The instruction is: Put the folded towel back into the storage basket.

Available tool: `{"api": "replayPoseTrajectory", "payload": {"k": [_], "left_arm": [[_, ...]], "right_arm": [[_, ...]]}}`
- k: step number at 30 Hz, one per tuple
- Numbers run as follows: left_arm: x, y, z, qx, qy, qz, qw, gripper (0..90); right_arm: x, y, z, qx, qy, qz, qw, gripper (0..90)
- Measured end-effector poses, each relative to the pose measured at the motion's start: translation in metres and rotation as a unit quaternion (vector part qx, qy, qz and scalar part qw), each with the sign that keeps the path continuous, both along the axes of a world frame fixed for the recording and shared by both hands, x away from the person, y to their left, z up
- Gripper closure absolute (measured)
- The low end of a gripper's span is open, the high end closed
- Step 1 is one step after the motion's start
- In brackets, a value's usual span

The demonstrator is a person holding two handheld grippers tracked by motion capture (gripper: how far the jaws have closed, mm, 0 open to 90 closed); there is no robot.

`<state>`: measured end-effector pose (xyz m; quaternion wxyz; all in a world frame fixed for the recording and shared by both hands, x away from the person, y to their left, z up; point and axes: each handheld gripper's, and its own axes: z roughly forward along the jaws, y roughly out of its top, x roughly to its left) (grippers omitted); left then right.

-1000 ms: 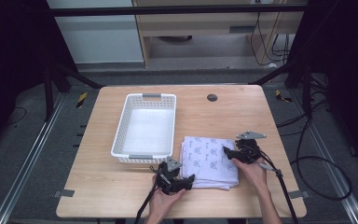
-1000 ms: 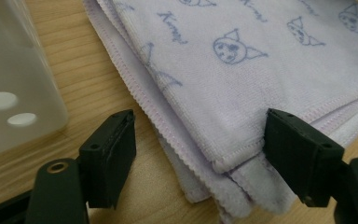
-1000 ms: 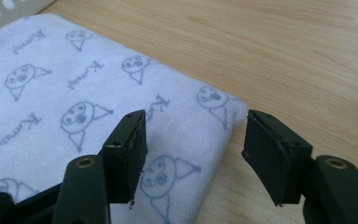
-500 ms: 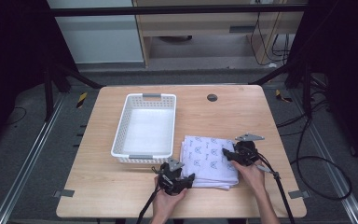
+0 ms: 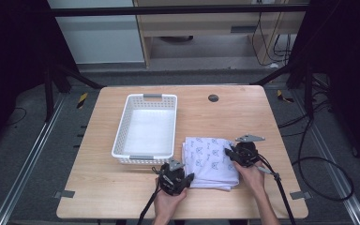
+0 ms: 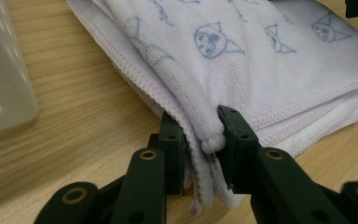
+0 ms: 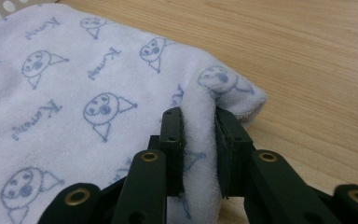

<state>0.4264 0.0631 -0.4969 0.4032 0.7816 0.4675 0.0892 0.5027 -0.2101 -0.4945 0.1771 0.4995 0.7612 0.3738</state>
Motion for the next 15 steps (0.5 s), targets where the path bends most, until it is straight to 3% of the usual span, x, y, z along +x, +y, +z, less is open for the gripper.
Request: {"api": "replayPoseTrajectory", "payload": {"k": [6,9,15], "left_arm": [[-0.001,0.002,0.004,-0.011,-0.011,0.002,0.9999,75.2],[-0.004,0.0,0.01,-0.005,-0.027,0.0,0.9996,75.5],[-0.006,-0.002,0.02,-0.002,-0.04,-0.01,0.9991,75.6]], "right_arm": [[0.0,-0.002,0.004,0.01,0.001,0.001,1.0,77.8],[-0.003,-0.003,0.011,0.011,-0.012,0.003,0.9999,77.9],[-0.011,-0.003,0.025,0.007,-0.031,0.011,0.9994,78.0]]}}
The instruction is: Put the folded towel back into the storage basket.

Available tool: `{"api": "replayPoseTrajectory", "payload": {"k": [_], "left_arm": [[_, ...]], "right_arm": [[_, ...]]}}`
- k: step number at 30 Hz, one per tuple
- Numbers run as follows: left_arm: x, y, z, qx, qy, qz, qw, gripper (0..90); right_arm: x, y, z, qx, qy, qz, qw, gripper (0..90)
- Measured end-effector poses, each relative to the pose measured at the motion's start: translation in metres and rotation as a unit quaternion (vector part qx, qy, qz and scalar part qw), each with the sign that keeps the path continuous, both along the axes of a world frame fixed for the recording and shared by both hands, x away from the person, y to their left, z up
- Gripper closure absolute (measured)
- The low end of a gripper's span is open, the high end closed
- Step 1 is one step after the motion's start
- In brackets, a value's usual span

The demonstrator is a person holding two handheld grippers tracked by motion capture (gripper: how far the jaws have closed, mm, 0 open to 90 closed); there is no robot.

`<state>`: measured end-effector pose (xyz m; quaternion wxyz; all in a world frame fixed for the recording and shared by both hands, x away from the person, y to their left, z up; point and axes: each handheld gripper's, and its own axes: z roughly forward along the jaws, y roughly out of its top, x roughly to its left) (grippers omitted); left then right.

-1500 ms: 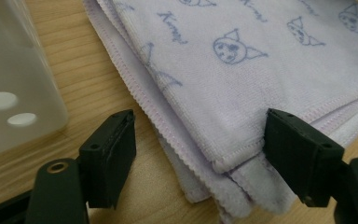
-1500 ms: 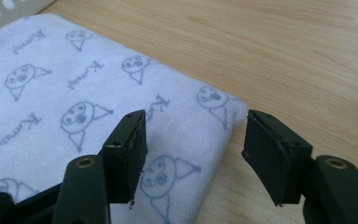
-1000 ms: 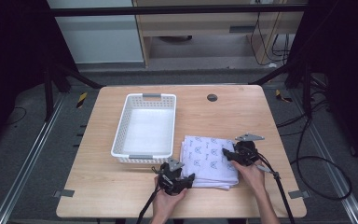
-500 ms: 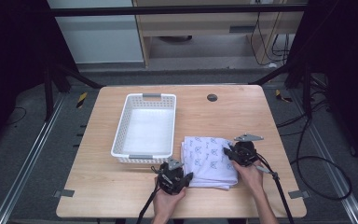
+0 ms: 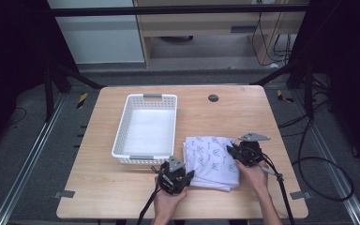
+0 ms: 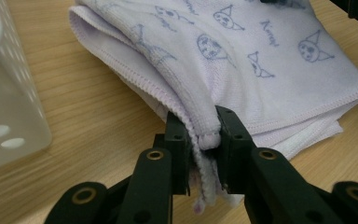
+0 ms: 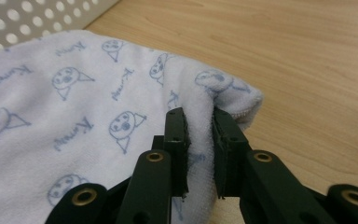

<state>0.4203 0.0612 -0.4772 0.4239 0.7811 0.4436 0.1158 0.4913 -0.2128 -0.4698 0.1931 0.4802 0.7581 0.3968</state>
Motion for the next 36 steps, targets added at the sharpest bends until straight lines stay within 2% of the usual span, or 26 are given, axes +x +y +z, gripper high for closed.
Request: {"api": "replayPoseTrajectory", "payload": {"k": [5,13,14,25,36], "left_arm": [[-0.002,0.0,0.007,-0.004,-0.007,-0.003,1.0,75.8],[-0.006,-0.004,0.026,0.004,-0.031,-0.014,0.9994,75.8],[-0.006,-0.005,0.028,0.003,-0.033,-0.015,0.9993,75.8],[-0.006,-0.003,0.052,0.01,-0.057,-0.022,0.9981,75.8],[-0.002,0.007,0.071,0.001,-0.076,-0.021,0.9969,75.8]], "right_arm": [[-0.007,-0.001,0.011,-0.001,-0.023,0.003,0.9997,77.9],[-0.015,-0.01,0.027,0.022,-0.043,-0.004,0.9988,77.9],[-0.016,-0.012,0.032,0.025,-0.051,-0.006,0.9984,77.9],[-0.021,-0.011,0.049,0.033,-0.074,-0.007,0.9967,78.0],[-0.021,-0.004,0.07,0.045,-0.094,-0.004,0.9945,78.2]]}}
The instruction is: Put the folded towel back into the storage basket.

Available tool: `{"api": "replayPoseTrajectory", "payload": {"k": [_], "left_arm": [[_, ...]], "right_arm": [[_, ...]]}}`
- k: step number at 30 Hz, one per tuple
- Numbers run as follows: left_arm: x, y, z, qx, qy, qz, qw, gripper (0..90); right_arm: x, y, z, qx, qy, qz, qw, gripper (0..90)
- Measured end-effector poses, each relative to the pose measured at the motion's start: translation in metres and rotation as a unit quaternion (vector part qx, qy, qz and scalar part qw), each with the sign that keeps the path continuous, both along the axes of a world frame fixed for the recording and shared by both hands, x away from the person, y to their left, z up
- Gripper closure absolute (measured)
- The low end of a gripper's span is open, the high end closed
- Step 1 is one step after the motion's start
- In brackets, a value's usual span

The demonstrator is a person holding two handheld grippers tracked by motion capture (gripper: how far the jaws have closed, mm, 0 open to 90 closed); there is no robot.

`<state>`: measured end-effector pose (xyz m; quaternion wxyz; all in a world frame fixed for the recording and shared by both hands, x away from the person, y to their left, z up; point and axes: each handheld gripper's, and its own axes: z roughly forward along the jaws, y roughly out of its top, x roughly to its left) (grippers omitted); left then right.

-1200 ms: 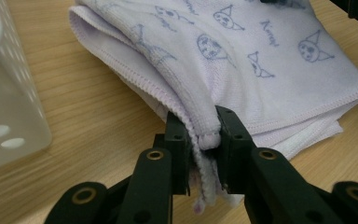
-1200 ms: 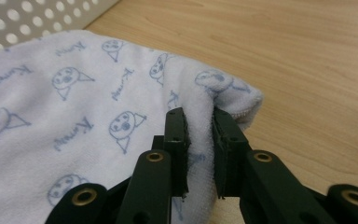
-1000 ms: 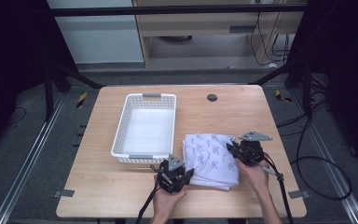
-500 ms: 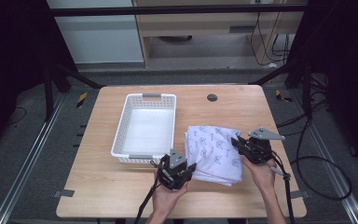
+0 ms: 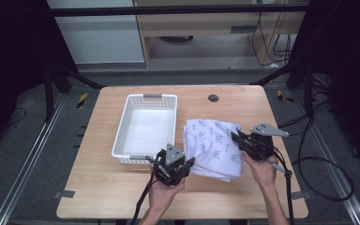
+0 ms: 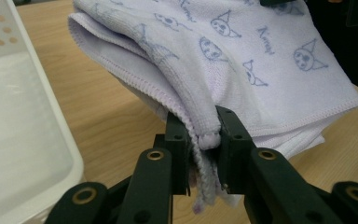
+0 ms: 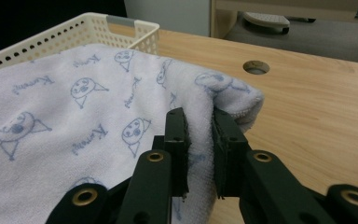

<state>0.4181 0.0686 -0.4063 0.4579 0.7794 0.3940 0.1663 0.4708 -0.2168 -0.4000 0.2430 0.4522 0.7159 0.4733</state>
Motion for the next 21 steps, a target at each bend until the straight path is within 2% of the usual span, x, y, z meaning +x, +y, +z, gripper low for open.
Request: {"api": "replayPoseTrajectory", "payload": {"k": [8,10,21], "left_arm": [[0.004,0.012,0.014,-0.004,-0.007,0.006,1.0,75.8],[0.004,0.015,0.017,-0.004,-0.011,0.007,0.9999,75.8],[0.007,0.035,0.039,-0.012,-0.031,0.014,0.9993,75.8]], "right_arm": [[0.004,0.011,0.013,0.007,-0.011,0.003,0.9999,78.2],[0.005,0.015,0.018,0.015,-0.015,0.002,0.9998,78.3],[0.008,0.031,0.041,0.013,-0.031,0.008,0.9994,78.4]]}}
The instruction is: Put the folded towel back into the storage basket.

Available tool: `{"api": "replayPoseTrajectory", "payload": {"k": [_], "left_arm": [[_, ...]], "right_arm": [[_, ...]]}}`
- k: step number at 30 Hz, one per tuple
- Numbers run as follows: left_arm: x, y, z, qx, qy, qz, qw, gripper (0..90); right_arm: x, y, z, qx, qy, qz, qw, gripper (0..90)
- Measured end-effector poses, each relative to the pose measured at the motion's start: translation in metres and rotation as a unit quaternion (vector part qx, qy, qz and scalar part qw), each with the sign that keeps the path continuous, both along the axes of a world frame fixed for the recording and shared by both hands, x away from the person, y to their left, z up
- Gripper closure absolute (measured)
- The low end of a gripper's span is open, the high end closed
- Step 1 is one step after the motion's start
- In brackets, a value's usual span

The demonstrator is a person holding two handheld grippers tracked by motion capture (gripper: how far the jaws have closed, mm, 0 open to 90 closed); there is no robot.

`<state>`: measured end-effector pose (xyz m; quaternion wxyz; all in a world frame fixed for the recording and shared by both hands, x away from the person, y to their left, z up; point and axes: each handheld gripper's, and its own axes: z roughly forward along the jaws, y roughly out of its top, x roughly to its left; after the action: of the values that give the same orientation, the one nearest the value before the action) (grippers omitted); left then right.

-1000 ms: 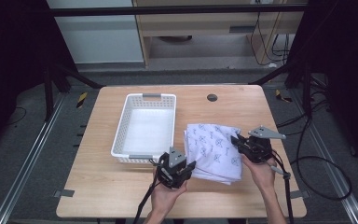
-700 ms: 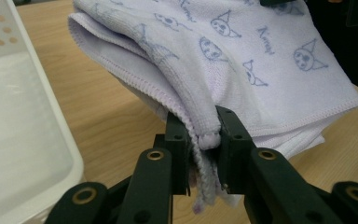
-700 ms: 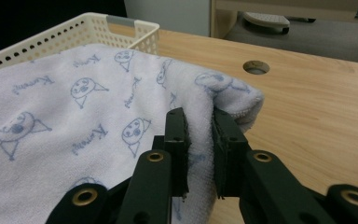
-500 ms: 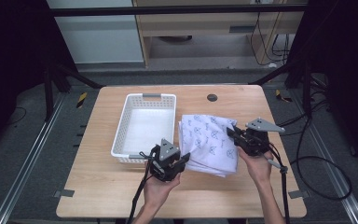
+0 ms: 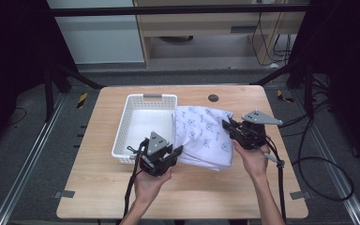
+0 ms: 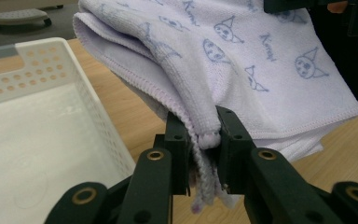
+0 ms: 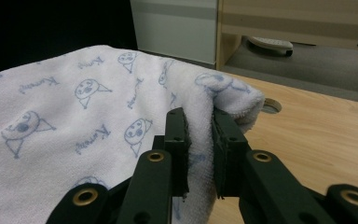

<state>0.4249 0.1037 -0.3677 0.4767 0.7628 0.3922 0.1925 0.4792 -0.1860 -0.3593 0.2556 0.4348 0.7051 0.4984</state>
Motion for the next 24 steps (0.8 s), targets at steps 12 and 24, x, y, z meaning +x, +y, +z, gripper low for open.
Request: {"api": "replayPoseTrajectory", "payload": {"k": [12,24], "left_arm": [[0.002,0.027,0.008,-0.014,-0.008,0.014,0.9998,75.7],[0.006,0.056,0.013,-0.021,-0.018,0.031,0.9991,75.8]], "right_arm": [[0.006,0.028,0.014,0.004,-0.012,0.011,0.9999,78.4],[0.015,0.057,0.027,0.001,-0.02,0.024,0.9995,78.4]]}}
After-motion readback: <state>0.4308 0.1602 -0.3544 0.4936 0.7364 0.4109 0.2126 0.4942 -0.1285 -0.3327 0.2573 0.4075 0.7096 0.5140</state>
